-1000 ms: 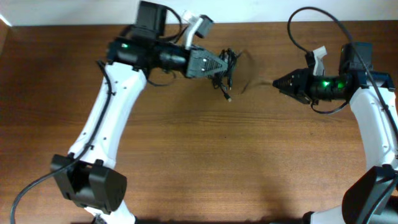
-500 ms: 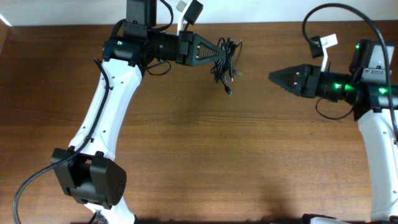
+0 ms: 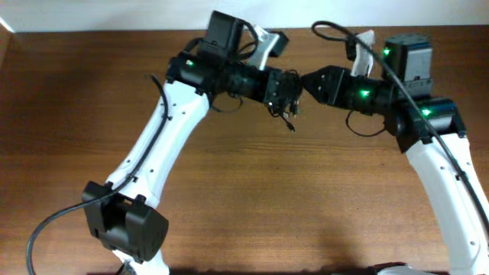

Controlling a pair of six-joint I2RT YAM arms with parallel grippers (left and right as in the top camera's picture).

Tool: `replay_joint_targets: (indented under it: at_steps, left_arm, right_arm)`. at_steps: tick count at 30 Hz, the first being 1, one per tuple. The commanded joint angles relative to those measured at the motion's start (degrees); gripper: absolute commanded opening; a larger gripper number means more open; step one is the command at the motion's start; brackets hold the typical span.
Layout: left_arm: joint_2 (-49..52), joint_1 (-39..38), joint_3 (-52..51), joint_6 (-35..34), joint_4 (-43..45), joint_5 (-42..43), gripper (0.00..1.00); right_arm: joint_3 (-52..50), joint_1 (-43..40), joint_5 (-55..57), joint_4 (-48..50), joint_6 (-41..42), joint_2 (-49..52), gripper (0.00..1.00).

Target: Untangle cables

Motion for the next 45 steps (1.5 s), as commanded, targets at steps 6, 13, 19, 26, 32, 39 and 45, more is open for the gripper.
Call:
replay_joint_targets:
  at_steps: [6,13,19,26,32,39,45]
  left_arm:
    - [0.13,-1.38,0.09,1.79,-0.24,-3.65,0.0]
    - [0.13,-1.38,0.09,1.79,-0.26,-3.41,0.0]
    - [0.13,-1.49,0.09,1.79,-1.31,-3.19,0.0]
    - [0.13,-1.44,0.09,2.29,-2.54,-6.21,0.0]
    - [0.13,-1.44,0.09,3.3,-6.6,-14.45,0.0]
    - [0.13,-1.44,0.09,4.35,-9.42,-19.65,0.0]
    - [0.15,-1.42,0.09,4.35,-13.81,-38.49,0.0]
  right_arm:
    - [1.16,1.75,7.74,-0.37,5.38,1.97,0.32]
    - [1.16,2.93,6.88,0.5,5.33,3.39,0.32]
    - [1.16,4.0,6.86,2.43,5.31,6.4,0.32]
    - [1.4,2.49,4.76,4.39,5.29,6.29,0.04]
    - [1.49,-5.88,-2.23,3.98,4.44,0.37,0.04]
    - [1.49,-22.82,-32.35,4.9,4.46,-1.33,0.04]
    - [1.46,-36.76,-47.65,6.45,-0.24,-1.27,0.04]
